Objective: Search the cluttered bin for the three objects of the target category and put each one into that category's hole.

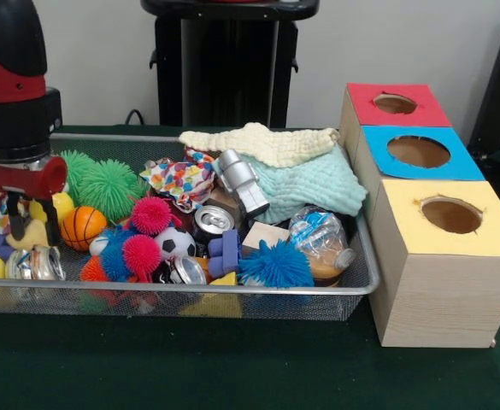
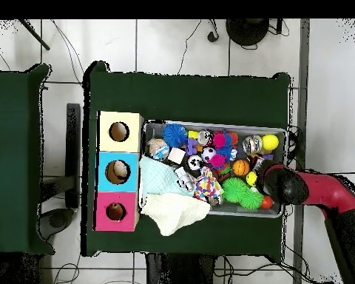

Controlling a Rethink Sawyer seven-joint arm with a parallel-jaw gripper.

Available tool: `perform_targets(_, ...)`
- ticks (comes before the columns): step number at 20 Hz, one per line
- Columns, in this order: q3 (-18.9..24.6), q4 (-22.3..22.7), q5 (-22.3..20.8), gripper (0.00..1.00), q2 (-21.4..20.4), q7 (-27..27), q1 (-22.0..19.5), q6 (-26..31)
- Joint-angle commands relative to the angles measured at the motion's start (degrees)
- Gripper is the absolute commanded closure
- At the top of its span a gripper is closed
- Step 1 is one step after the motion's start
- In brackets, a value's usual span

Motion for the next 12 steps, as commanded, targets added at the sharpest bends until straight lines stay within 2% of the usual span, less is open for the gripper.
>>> perform_targets(1,1.24,-3.19,-6.46,0.0,6.88,-19.4,-0.33,-1.3)
perform_targets(12,-0.76,-1.44,-9.94,0.0,6.58,-19.28,-1.25,-3.72)
